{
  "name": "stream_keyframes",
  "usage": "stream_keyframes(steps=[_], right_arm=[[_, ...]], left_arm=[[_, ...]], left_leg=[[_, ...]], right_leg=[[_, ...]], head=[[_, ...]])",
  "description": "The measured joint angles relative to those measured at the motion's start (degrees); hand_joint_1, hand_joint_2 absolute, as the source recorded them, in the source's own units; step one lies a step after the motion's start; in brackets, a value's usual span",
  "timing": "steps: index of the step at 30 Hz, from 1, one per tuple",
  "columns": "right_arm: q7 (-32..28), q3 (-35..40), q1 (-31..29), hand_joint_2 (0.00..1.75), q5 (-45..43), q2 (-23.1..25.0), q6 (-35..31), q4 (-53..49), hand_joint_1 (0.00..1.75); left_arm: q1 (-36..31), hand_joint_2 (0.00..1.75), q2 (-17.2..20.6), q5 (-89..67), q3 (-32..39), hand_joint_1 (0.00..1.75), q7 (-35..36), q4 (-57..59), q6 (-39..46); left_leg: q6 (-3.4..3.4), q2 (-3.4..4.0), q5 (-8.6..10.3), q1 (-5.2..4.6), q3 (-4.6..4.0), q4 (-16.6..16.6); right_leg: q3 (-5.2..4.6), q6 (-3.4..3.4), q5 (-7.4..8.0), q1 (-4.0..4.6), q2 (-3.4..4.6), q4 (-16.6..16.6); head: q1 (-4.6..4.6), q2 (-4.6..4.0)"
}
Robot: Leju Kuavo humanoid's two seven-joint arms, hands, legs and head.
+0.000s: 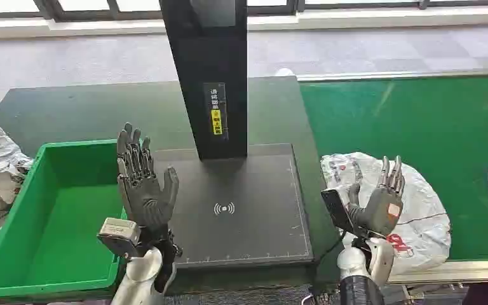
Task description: Moved the parcel from conveyor to table for the left to box.
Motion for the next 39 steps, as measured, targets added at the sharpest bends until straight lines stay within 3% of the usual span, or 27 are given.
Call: stream_keyframes(steps=[31,39], right_arm=[[-1.9,-4.5,-0.8,1.75,-1.4,0.6,0.0,2.0,0.00],[-3.8,-5.5,-2.0,1.75,-7.4,0.6,0.0,4.9,0.00]], left_arm=[[0.4,1.75,0.0,-0.3,0.0,0.00,0.0,-0.9,-0.7],[0.4,1.75,0.0,-0.5,0.0,0.00,0.0,-1.0,-0.9]], left_leg=[[0.01,-0.01,0.01,0.01,-0.02,0.0],[0.01,-0.01,0.01,0.01,-0.01,0.0]], right_leg=[[0.01,0.00,0.00,-0.04,-0.01,0.0],[0.00,0.00,0.00,-0.03,-0.01,0.0]], head=[[0.00,0.00],[0.00,0.00]])
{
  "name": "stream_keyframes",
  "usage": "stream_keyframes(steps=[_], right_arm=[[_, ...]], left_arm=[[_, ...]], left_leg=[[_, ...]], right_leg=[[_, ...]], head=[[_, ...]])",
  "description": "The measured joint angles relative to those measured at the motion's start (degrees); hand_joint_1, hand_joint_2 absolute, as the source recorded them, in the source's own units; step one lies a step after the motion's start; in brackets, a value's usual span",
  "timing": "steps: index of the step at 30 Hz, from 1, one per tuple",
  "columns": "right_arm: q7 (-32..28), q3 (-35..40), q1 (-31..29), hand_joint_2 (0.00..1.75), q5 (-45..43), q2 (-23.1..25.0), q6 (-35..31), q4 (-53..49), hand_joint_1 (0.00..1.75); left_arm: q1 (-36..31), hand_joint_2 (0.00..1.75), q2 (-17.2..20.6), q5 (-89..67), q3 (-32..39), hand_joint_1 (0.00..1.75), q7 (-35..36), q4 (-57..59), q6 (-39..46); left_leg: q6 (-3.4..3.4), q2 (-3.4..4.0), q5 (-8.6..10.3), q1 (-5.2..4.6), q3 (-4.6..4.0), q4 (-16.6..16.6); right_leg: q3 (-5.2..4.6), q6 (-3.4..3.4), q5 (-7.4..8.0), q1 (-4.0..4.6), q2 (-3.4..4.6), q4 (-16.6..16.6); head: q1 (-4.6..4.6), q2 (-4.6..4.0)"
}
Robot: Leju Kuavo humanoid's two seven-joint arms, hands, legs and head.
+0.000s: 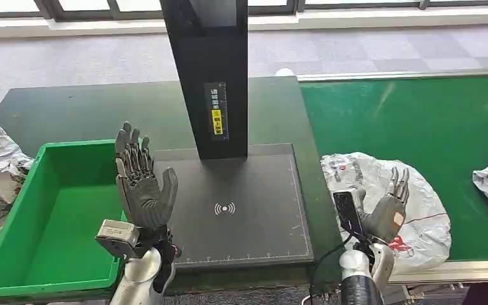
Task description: Moved the parcel from conveyor to table for the left to box.
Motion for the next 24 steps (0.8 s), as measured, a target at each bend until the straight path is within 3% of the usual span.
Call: stream_keyframes(steps=[8,12,13,17,24], right_arm=[[0.9,-7.2,-4.1,1.75,2.1,-1.4,0.0,4.6,0.00],[4.9,-11.6,-6.3,1.75,6.6,-2.4,0.0,7.6,0.00],[7.8,-12.0,-6.9,1.75,8.5,-3.1,0.1,10.1,0.00],[30.9,-12.0,-7.6,1.75,19.8,-6.3,3.6,18.9,0.00],[39.0,-11.1,-7.3,1.75,21.7,-9.4,0.3,25.7,0.00]], left_arm=[[0.3,1.75,0.0,-0.5,0.0,0.00,0.0,-0.6,0.0],[0.6,1.75,0.0,-0.5,0.0,0.00,0.0,-1.2,0.0],[0.7,1.75,0.0,-0.5,0.0,0.00,0.0,-1.3,0.0],[0.8,1.75,0.0,0.0,0.0,0.00,0.1,-1.8,-0.5],[0.9,1.75,0.0,0.7,0.0,0.00,0.2,-1.9,-0.4]], left_leg=[[0.01,0.01,0.00,-0.01,0.00,0.0],[0.01,0.00,0.01,-0.01,0.00,0.0],[0.01,0.00,0.01,0.00,0.00,0.0],[0.07,-0.14,0.04,0.00,-0.04,0.0],[0.07,-0.14,0.04,0.00,-0.06,0.0]], right_leg=[[0.00,0.03,0.02,-0.02,0.01,0.0],[0.01,0.03,0.02,-0.02,0.00,0.0],[0.01,0.03,0.02,-0.01,0.00,0.0],[0.02,0.04,0.02,-0.02,-0.16,0.0],[0.01,0.04,0.01,-0.01,-0.19,0.0]], head=[[0.02,0.00],[0.00,0.00],[0.02,0.00],[0.02,0.00],[0.02,0.00]])
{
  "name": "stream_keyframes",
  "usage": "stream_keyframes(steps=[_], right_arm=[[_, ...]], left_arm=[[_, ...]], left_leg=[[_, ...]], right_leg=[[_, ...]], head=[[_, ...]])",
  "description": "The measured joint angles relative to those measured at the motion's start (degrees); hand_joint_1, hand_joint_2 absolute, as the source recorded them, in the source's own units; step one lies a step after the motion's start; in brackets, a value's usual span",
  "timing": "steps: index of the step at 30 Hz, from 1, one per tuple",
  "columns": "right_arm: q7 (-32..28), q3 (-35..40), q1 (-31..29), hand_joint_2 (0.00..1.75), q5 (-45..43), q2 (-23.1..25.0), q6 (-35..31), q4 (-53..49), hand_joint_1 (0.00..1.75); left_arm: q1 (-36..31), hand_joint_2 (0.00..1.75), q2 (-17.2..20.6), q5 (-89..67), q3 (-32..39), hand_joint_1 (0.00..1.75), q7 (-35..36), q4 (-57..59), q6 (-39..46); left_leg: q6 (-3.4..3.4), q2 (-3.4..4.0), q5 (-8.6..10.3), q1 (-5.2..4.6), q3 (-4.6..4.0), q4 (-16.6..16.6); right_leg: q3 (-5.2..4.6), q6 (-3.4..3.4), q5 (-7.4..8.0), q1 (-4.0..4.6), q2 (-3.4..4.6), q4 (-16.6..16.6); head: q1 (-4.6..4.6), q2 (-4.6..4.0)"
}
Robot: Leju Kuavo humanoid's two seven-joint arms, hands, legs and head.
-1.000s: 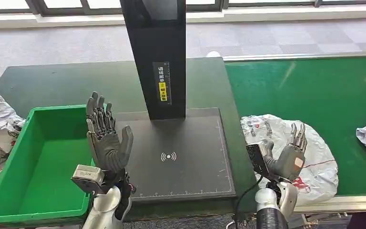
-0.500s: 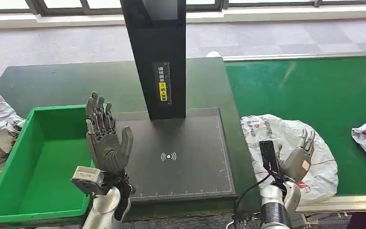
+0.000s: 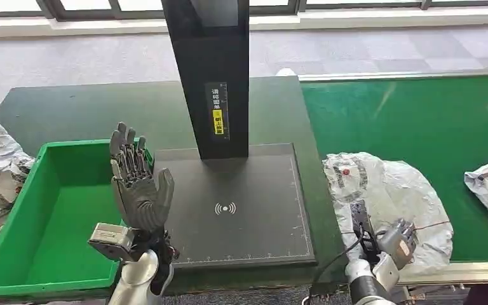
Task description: Moved the parcel from conveyor to table for the left to box.
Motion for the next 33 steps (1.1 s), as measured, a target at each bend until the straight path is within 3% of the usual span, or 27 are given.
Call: stream_keyframes(steps=[12,13,19,33], right_arm=[[3.0,0.5,0.1,1.75,-0.7,-2.7,-0.3,2.1,0.02],[3.2,0.5,-0.1,1.75,-0.7,-2.7,0.4,2.6,1.75],[2.9,0.5,-1.6,1.75,-0.8,-3.4,6.8,4.5,1.75],[-1.7,0.5,-2.2,1.75,-4.2,-4.6,5.7,5.2,1.75]], left_arm=[[0.5,1.75,0.0,1.1,0.0,0.00,-0.1,-1.6,0.4],[0.5,1.75,0.0,1.1,0.0,0.00,-0.1,-1.7,0.5],[0.6,1.75,0.0,1.0,0.0,0.00,-0.1,-1.9,0.6],[0.7,1.75,0.0,0.7,0.0,0.00,0.0,-1.8,0.6]], left_leg=[[0.05,-0.03,0.01,0.00,0.04,0.0],[0.06,-0.02,0.01,0.00,0.05,0.0],[0.08,0.08,-0.01,0.01,0.33,0.0],[0.21,0.07,-0.02,0.01,0.48,0.1]], right_leg=[[0.12,0.02,0.01,-0.01,-0.08,0.0],[0.12,0.02,0.01,-0.01,-0.08,0.0],[0.41,0.07,-0.02,0.02,-0.05,-0.1],[0.62,0.19,0.04,0.06,-0.05,-0.2]], head=[[0.00,0.00],[-0.02,0.00],[0.00,0.00],[0.00,0.00]])
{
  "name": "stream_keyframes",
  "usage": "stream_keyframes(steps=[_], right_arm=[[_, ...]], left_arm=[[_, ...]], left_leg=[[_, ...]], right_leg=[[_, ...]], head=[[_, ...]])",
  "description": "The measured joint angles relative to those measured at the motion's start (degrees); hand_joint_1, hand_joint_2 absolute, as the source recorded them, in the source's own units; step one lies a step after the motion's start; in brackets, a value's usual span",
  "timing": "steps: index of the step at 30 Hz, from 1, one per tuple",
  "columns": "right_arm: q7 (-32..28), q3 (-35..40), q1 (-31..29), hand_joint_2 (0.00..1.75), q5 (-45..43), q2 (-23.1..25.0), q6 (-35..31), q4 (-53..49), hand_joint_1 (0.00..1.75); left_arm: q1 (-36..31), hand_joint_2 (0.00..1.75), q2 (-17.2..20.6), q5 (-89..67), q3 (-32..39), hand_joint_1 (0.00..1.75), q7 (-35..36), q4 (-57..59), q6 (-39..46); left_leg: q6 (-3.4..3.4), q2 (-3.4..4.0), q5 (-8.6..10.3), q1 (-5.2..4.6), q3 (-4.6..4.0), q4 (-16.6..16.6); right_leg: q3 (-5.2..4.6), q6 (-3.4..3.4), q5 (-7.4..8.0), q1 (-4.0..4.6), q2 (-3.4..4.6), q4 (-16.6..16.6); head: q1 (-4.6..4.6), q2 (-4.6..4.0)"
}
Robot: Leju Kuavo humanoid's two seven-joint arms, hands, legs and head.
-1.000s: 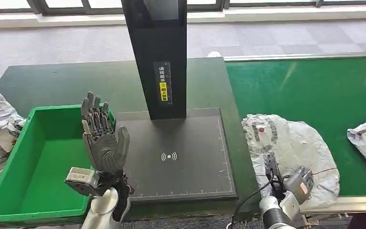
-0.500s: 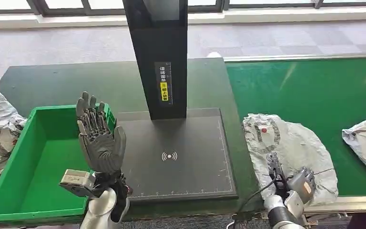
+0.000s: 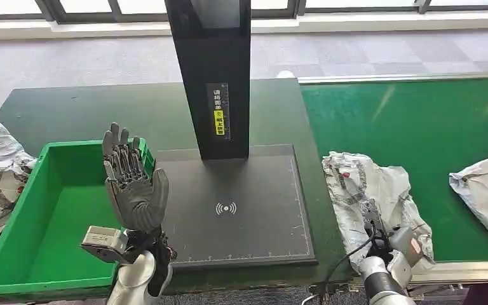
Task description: Moved the parcel from conveyor to table for the left to box.
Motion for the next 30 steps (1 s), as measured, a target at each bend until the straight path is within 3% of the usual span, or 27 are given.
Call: stream_keyframes(steps=[8,12,16,19,22,25,30], right_arm=[[-0.3,0.0,0.1,1.75,-0.2,0.0,0.1,0.6,1.75],[-3.9,0.0,0.1,1.75,-3.1,0.0,0.7,0.8,1.75],[-13.6,0.0,0.3,1.75,-9.8,0.1,0.6,0.8,1.75],[-27.4,0.0,0.7,1.75,-19.1,0.5,-1.3,0.7,1.75],[-37.3,0.0,1.4,1.75,-27.9,2.0,-4.6,-1.3,1.75],[-41.2,4.5,7.2,1.75,-40.1,6.5,-6.1,-16.2,1.75],[-41.7,16.8,13.1,1.75,-40.3,11.8,-6.3,-37.5,1.75]], left_arm=[[0.0,1.75,0.0,0.0,0.0,0.00,0.0,0.2,0.0],[0.0,1.75,0.0,0.0,0.0,0.00,-0.1,0.4,0.0],[0.0,1.75,0.0,0.0,0.1,0.00,-0.1,0.6,-0.1],[0.0,1.75,0.0,0.0,0.2,0.00,-0.1,1.0,-0.6],[-0.1,1.75,0.0,0.0,0.3,0.00,-0.1,1.3,-0.9],[-0.1,1.75,0.0,0.3,0.3,0.00,-0.2,1.8,-1.1],[-0.3,1.75,0.0,0.9,0.5,0.00,-0.2,2.6,-1.1]], left_leg=[[0.00,-0.01,-0.01,0.01,-0.03,0.0],[0.01,-0.01,-0.01,0.01,-0.04,0.0],[0.02,0.00,-0.01,0.00,-0.06,0.0],[0.01,0.00,-0.01,0.00,-0.11,0.0],[0.00,-0.01,0.01,0.00,-0.10,0.0],[-0.02,-0.28,0.01,0.02,-0.22,0.0],[-0.11,0.21,-0.04,0.02,-0.30,0.0]], right_leg=[[-0.02,-0.02,-0.03,-0.01,0.00,0.0],[-0.01,-0.02,-0.03,-0.03,0.00,0.0],[-0.02,-0.01,-0.02,-0.05,-0.02,0.0],[-0.08,-0.01,-0.01,-0.04,-0.02,0.0],[-0.15,-0.01,-0.01,-0.03,0.00,0.0],[-0.16,-0.02,-0.06,-0.01,-0.17,0.1],[-0.48,-0.05,-0.05,-0.03,0.31,0.1]], head=[[0.00,0.00],[0.00,0.00],[0.00,0.00],[0.00,0.00],[0.00,0.00],[0.00,0.00],[0.00,0.00]])
